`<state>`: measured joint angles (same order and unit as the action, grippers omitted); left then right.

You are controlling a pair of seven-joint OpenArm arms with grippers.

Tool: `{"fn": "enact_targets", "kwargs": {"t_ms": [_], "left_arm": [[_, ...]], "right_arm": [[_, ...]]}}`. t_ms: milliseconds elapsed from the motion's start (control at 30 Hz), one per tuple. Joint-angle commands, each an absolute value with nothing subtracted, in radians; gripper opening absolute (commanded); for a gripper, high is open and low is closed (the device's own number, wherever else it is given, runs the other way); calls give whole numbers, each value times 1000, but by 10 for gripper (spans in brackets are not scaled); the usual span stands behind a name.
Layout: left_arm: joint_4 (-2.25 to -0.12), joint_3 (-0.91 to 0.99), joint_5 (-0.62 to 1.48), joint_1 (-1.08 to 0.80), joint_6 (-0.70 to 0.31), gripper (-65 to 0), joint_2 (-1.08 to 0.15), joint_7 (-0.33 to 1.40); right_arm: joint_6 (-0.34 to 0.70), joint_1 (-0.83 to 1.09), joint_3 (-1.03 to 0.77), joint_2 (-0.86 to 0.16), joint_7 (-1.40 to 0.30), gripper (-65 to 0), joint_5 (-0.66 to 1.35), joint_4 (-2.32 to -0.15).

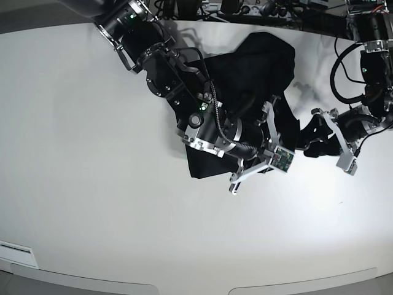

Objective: Fold the T-shirt properly
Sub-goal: 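Grasp the bundle's edges with both grippers and pull it square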

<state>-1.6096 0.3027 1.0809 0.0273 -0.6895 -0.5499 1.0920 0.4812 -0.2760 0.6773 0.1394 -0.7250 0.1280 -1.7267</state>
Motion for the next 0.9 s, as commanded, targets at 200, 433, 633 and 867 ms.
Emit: {"fn": "enact_targets", "kwargs": {"t_ms": [200, 433, 633, 867], "left_arm": [[-1636, 532, 1112, 146, -698, -353, -685, 1119], [-1645, 615, 1484, 127, -698, -650, -725, 1357], [-1750, 393, 1484, -20, -698, -650, -599, 1338], [-1844, 143, 1434, -139, -698, -650, -512, 1341]], "right_arm": [[487, -324, 586, 36, -691, -650, 193, -1745], [488, -334, 528, -26, -664, -650, 209, -1737], [536, -420, 530, -64, -593, -650, 209, -1549], [564, -529, 530, -76, -591, -650, 209, -1285]]}}
